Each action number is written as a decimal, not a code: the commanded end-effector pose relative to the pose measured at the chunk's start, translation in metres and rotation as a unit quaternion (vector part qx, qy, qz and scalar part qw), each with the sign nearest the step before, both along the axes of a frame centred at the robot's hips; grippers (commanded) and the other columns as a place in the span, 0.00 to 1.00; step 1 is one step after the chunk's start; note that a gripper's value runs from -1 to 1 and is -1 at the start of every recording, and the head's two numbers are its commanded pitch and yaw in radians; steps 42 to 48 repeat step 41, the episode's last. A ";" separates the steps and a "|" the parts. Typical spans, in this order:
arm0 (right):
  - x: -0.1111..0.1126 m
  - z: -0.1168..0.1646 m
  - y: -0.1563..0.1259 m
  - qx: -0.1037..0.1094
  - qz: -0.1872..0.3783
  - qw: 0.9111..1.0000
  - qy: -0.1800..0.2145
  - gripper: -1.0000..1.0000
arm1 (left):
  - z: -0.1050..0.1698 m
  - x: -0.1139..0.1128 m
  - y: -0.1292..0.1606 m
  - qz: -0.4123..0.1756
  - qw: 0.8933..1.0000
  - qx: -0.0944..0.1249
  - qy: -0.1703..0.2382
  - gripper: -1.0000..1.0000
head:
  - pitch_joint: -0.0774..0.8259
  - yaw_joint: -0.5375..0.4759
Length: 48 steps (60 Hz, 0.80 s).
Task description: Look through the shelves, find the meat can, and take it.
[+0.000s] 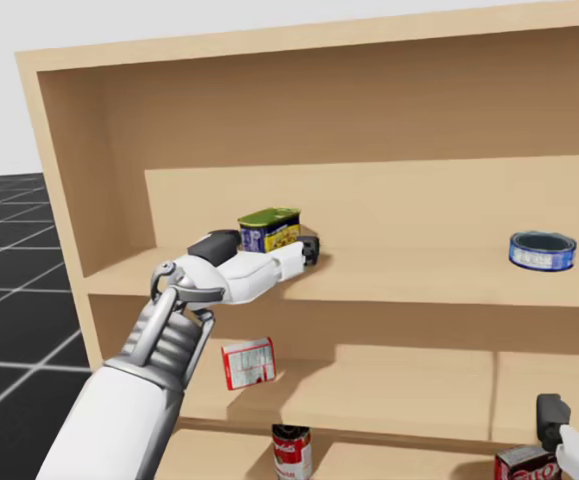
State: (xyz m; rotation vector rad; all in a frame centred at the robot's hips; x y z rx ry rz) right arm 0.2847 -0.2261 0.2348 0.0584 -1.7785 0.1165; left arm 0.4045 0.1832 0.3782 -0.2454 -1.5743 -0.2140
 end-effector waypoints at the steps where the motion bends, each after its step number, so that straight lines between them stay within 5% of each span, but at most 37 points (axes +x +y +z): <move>1: 0.000 -0.001 0.001 0.003 0.000 1.000 0.001 0.00 | -0.004 0.010 -0.002 0.019 0.999 0.014 0.036 1.00 | 0.27 0.73; 22: 0.000 -0.001 0.002 0.000 -0.001 1.000 -0.001 0.00 | 0.020 -0.020 0.006 0.028 0.999 0.007 -0.023 1.00 | 0.27 0.73; 30: 0.000 -0.002 0.002 -0.003 -0.002 1.000 -0.001 0.00 | 0.030 -0.055 0.013 0.032 0.998 0.005 -0.054 1.00 | 0.27 0.73; 41: 0.000 -0.002 0.004 -0.006 -0.001 1.000 -0.002 0.00 | 0.023 -0.131 0.025 0.036 0.994 0.011 -0.100 1.00 | 0.27 0.72; 48: 0.000 -0.002 0.004 -0.006 -0.001 1.000 -0.002 0.00 | 0.023 -0.131 0.025 0.036 0.994 0.011 -0.100 1.00 | 0.27 0.72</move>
